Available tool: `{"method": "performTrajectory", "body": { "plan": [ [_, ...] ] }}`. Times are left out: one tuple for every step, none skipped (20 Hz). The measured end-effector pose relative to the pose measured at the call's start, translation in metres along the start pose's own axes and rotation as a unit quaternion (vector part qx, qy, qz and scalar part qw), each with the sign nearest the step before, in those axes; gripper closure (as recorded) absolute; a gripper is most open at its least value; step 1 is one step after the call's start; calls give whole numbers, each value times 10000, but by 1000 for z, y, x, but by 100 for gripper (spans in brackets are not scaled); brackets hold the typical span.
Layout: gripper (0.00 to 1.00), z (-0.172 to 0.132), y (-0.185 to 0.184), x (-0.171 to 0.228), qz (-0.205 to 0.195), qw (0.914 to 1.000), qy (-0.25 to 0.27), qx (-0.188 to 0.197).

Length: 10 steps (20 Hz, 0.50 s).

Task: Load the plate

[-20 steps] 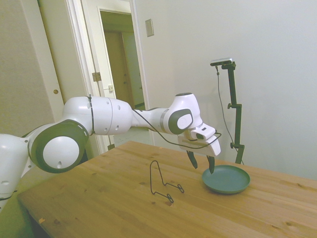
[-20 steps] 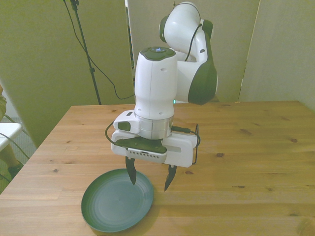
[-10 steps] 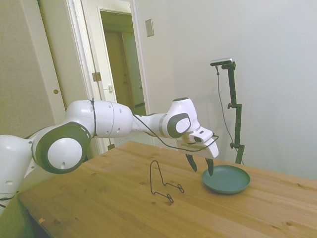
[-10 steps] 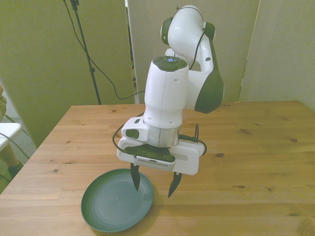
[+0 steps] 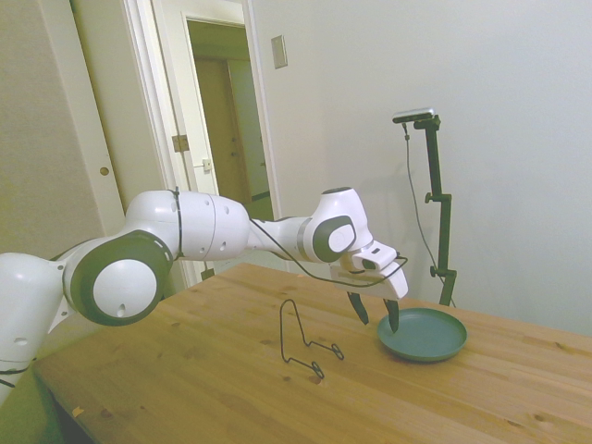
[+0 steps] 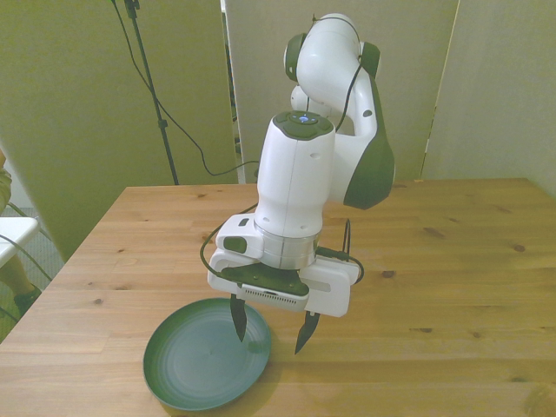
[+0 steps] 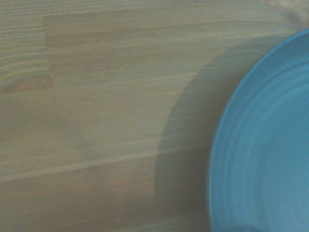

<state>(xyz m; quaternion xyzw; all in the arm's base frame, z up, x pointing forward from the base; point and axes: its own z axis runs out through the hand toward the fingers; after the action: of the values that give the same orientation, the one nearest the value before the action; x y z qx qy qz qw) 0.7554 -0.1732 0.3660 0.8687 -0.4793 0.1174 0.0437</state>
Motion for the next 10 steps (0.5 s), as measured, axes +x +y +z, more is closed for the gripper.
{"method": "performTrajectory", "body": {
  "plan": [
    [0,0,0,1,6,10000,20,-1],
    [0,0,1,2,17,10000,35,-6],
    [0,0,2,3,34,10000,49,-13],
    [0,0,2,3,49,10000,63,-24],
    [0,1,2,4,66,9999,78,-39],
    [0,2,2,4,88,9999,90,-52],
    [0,4,2,5,110,9999,98,-69],
    [100,6,2,5,126,9998,105,-92],
    [100,7,1,6,131,9998,110,-105],
    [100,7,1,6,132,9998,108,-118]
  ]
}}
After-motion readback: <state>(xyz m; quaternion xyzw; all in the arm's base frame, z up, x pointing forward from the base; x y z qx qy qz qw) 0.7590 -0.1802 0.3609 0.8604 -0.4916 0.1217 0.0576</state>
